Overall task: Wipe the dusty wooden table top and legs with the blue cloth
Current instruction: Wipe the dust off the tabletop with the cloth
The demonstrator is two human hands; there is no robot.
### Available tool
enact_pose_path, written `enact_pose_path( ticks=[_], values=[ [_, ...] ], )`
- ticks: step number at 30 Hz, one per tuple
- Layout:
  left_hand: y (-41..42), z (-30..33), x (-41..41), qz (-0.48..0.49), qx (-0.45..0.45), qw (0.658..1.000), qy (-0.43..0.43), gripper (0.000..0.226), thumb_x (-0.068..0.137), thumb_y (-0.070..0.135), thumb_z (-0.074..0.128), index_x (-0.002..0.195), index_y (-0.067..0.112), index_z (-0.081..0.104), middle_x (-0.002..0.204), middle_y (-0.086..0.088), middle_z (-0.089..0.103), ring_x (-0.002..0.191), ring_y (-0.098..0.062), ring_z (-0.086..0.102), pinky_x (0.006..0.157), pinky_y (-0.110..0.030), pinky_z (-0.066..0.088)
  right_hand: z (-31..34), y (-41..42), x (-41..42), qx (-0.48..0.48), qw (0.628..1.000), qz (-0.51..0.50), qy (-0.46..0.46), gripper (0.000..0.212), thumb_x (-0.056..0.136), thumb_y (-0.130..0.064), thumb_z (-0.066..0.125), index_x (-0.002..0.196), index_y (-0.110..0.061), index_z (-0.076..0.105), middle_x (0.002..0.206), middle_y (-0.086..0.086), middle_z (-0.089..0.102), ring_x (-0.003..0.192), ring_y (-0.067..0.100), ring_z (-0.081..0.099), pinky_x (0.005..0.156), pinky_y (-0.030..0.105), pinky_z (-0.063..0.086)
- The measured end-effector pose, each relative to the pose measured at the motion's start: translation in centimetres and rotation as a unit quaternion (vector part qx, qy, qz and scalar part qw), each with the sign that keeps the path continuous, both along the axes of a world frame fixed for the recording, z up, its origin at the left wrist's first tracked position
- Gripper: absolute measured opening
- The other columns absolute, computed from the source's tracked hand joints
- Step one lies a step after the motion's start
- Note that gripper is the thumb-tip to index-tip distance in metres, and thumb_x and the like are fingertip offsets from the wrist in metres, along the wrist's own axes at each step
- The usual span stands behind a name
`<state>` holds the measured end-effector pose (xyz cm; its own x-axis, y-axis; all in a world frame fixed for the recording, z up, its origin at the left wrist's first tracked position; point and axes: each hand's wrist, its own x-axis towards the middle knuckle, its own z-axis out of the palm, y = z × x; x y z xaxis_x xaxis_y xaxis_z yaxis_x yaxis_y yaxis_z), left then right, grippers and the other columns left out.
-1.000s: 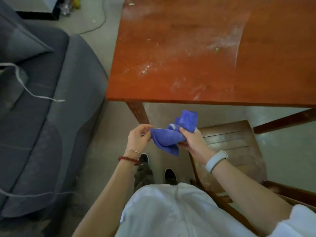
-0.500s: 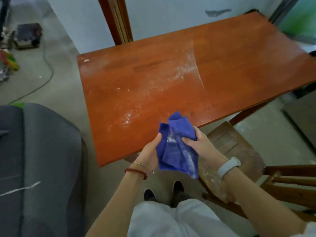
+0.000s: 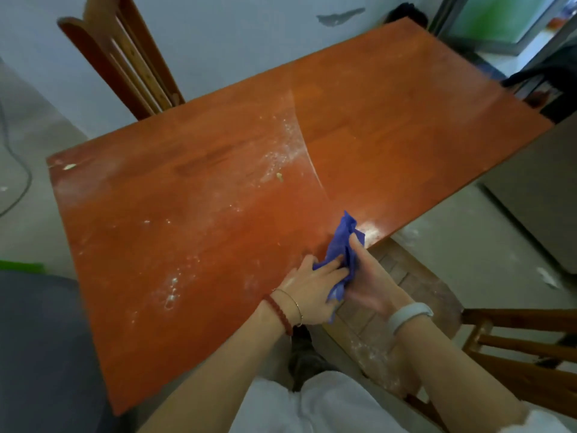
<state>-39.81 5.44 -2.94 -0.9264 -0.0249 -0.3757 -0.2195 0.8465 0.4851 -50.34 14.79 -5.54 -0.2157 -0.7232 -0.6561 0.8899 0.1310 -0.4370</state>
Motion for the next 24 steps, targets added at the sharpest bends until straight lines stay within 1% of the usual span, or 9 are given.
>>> enact_pose_path(
  ticks=[5, 7, 9, 11, 14, 15, 19, 22, 24],
  values=[
    [-0.5, 0.3, -5.3, -0.071, -0.015, 0.996, 0.042, 0.059, 0.085, 0.042, 0.029, 0.138, 0.017, 0.036, 0.151, -0.005, 0.026, 0.112, -0.030, 0.040, 0.100, -0.029, 0.021, -0.9, -0.2, -5.3, 0.094, 0.994, -0.047, 0.035, 0.022, 0.083, -0.021, 0.056, 0.093, -0.002, 0.055, 0.072, 0.014, 0.065, 0.064, 0.023, 0.067, 0.059, 0.028, 0.055],
    [-0.6, 0.1, -6.1, -0.029, 0.074, 0.994, 0.070, 0.050, 0.086, 0.036, 0.040, 0.131, 0.015, 0.047, 0.146, -0.009, 0.037, 0.122, -0.028, 0.043, 0.103, -0.025, 0.021, -1.5, -0.3, -7.8, 0.168, 0.972, -0.091, 0.136, 0.005, 0.086, -0.011, 0.051, 0.086, -0.007, 0.053, 0.059, 0.005, 0.062, 0.052, 0.014, 0.063, 0.052, 0.022, 0.051],
    [-1.2, -0.4, -6.3, 0.042, 0.095, 0.989, 0.106, 0.050, 0.083, 0.038, 0.039, 0.127, 0.016, 0.053, 0.140, -0.008, 0.046, 0.123, -0.026, 0.046, 0.105, -0.031, 0.029, -1.0, -0.4, -10.5, 0.233, 0.918, -0.113, 0.300, 0.014, 0.087, -0.003, 0.050, 0.100, -0.006, 0.054, 0.073, 0.006, 0.063, 0.055, 0.009, 0.060, 0.051, 0.018, 0.049],
    [-2.6, -1.8, -6.1, 0.124, 0.024, 0.990, 0.058, 0.047, 0.087, 0.035, 0.038, 0.133, 0.025, 0.045, 0.145, -0.001, 0.039, 0.131, -0.024, 0.036, 0.109, -0.040, 0.029, -0.5, -0.3, -13.0, 0.292, 0.826, -0.067, 0.478, 0.033, 0.087, -0.009, 0.053, 0.120, -0.011, 0.048, 0.099, 0.009, 0.061, 0.074, 0.017, 0.058, 0.065, 0.024, 0.049],
    [-4.7, -4.0, -4.9, 0.250, -0.096, 0.962, -0.054, 0.048, 0.093, 0.034, 0.037, 0.140, 0.032, 0.028, 0.153, 0.001, 0.017, 0.140, -0.024, 0.012, 0.113, -0.049, 0.016, -1.2, 0.2, -16.4, 0.454, 0.561, 0.073, 0.688, 0.052, 0.084, -0.021, 0.055, 0.134, -0.019, 0.041, 0.117, 0.013, 0.054, 0.102, 0.035, 0.050, 0.081, 0.043, 0.042],
    [-5.2, -4.5, -4.5, 0.275, -0.118, 0.952, -0.067, 0.050, 0.093, 0.037, 0.037, 0.141, 0.033, 0.024, 0.154, 0.000, 0.012, 0.141, -0.026, 0.007, 0.113, -0.052, 0.012, -2.0, 0.1, -17.3, 0.481, 0.514, 0.100, 0.703, 0.054, 0.084, -0.023, 0.056, 0.135, -0.020, 0.040, 0.120, 0.016, 0.051, 0.106, 0.038, 0.046, 0.082, 0.046, 0.040],
    [-6.8, -6.2, -2.8, 0.337, -0.134, 0.926, -0.100, 0.053, 0.093, 0.043, 0.035, 0.142, 0.037, 0.018, 0.155, -0.001, 0.004, 0.142, -0.029, -0.002, 0.111, -0.058, 0.006, -4.1, -2.1, -15.2, 0.505, 0.500, 0.177, 0.681, 0.067, 0.083, -0.027, 0.057, 0.142, -0.016, 0.028, 0.127, 0.022, 0.040, 0.112, 0.040, 0.039, 0.082, 0.049, 0.042],
    [-7.6, -7.0, -1.7, 0.359, -0.130, 0.920, -0.093, 0.050, 0.092, 0.041, 0.038, 0.140, 0.038, 0.024, 0.155, 0.000, 0.010, 0.141, -0.030, 0.003, 0.111, -0.059, 0.007, -4.0, -3.7, -7.8, 0.320, 0.477, 0.310, 0.758, 0.072, 0.084, -0.030, 0.053, 0.145, -0.013, 0.018, 0.125, 0.018, 0.039, 0.111, 0.035, 0.041, 0.078, 0.042, 0.046],
    [-8.2, -7.2, -1.2, 0.358, -0.137, 0.922, -0.064, 0.047, 0.091, 0.035, 0.045, 0.137, 0.036, 0.034, 0.153, -0.001, 0.019, 0.139, -0.030, 0.012, 0.110, -0.058, 0.012, -3.6, -3.7, -3.2, 0.171, 0.521, 0.393, 0.738, 0.067, 0.087, -0.030, 0.048, 0.146, -0.021, 0.016, 0.127, 0.012, 0.037, 0.114, 0.031, 0.040, 0.076, 0.040, 0.046]
  ],
)
